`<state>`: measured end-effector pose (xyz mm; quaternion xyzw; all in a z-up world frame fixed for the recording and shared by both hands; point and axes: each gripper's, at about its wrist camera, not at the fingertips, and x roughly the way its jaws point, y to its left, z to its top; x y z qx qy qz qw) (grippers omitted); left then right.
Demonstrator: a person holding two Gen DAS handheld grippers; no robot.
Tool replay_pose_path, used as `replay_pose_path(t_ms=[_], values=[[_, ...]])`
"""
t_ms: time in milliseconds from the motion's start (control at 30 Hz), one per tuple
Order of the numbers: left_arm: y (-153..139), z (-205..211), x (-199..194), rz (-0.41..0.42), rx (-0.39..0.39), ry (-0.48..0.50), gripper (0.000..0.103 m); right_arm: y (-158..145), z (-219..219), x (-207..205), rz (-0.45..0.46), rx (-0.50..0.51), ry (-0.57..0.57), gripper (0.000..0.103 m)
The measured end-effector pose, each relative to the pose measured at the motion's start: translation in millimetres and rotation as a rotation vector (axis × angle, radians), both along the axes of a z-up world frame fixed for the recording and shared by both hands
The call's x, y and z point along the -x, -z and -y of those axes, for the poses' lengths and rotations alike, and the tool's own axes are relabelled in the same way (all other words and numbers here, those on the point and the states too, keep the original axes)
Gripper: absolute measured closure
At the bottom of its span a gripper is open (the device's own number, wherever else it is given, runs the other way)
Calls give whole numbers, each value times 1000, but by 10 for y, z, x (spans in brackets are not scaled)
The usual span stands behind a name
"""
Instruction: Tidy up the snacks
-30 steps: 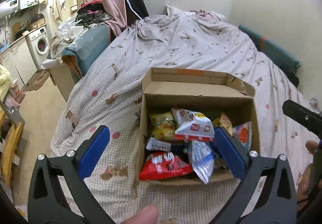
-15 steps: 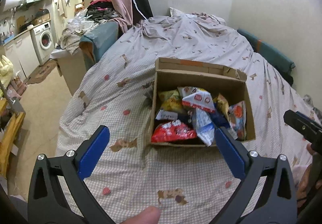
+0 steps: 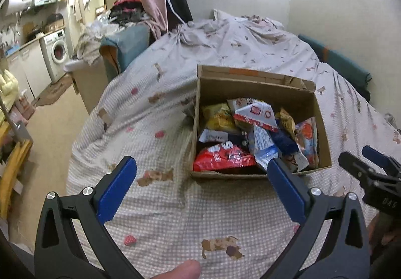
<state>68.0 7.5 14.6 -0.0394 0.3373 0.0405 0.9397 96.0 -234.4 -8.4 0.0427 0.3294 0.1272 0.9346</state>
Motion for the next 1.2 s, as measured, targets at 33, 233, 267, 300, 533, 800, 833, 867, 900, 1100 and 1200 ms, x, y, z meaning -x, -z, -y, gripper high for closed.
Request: replay_pose_path(t_ms=[33,233,267,300,533,800,833,867,900,1100,1200], values=[[18,10,-6,-5,-5,-1,0,3,1,-9,0,-1,3,0],[65,92,-11,-16,-13,26,0,33,-3,-29,-8,20,7,0],[69,103,-12,-15,-14,29,0,33,-4,-30,-8,22,8,0],[70,114,-13,-15,-14,32,0,33,-3,-31,-8,23,8,0],[91,143,2,-22,-17,42,0,33,-2,-19,-5,22,10,0],[102,115,-24,-28,-7,32,0,31,-21,-7,-1,35,1,0],[99,116,-24,-28,-6,33,0,35,-24,-10,-2,35,1,0],[96,113,-24,-27,-6,35,0,39,-30,-11,-3,36,0,0],[97,115,-20,-25,-7,35,0,42,-28,-11,-3,36,1,0],[88,120,-8,-20,-9,37,0,44,-19,-19,-5,39,6,0],[91,119,-8,-22,-12,39,0,43,-7,-23,-3,36,9,0]])
